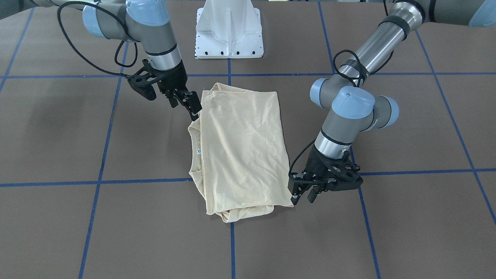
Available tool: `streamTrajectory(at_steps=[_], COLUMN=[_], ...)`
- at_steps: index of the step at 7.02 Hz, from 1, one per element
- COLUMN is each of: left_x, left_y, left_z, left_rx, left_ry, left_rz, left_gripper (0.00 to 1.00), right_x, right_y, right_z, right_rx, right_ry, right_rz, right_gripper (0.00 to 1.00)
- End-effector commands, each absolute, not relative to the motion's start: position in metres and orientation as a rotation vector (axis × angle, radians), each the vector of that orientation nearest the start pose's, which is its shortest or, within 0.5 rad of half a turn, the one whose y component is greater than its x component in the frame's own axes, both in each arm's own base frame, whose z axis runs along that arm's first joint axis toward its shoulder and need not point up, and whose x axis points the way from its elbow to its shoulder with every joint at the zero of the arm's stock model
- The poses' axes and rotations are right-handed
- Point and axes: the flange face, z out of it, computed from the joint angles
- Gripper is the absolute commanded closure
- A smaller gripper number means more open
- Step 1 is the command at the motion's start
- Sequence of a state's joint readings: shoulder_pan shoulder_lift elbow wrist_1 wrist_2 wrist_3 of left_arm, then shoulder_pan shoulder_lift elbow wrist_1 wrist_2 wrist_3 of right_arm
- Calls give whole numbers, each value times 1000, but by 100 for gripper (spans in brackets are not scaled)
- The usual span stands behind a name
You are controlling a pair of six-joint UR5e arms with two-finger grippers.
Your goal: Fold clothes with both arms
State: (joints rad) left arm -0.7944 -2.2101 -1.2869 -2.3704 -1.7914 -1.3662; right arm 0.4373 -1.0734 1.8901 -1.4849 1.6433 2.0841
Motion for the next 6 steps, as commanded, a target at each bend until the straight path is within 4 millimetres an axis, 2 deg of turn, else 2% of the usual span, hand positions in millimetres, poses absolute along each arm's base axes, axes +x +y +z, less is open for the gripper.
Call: streamTrajectory(at_steps=[1, 2, 3, 6], left_x=[412, 411, 410, 406], left_y=[-589, -588, -587, -583], left_z=[315, 313, 311, 299], left_rx=[377, 378, 380, 381], left_ry=[1157, 1161, 1165, 1170], left_rz=[-377, -378, -377, -379], left_gripper=[39, 39, 39, 39], right_x=[-552, -562, -578, -591], right_y=[-300, -281, -275, -277], right_z=[237, 240, 251, 263], right_rx=[-136, -150, -147, -141], right_ry=[-920, -912, -881, -850], right_rz=[913, 891, 896, 900], right_gripper=[2, 3, 8, 23])
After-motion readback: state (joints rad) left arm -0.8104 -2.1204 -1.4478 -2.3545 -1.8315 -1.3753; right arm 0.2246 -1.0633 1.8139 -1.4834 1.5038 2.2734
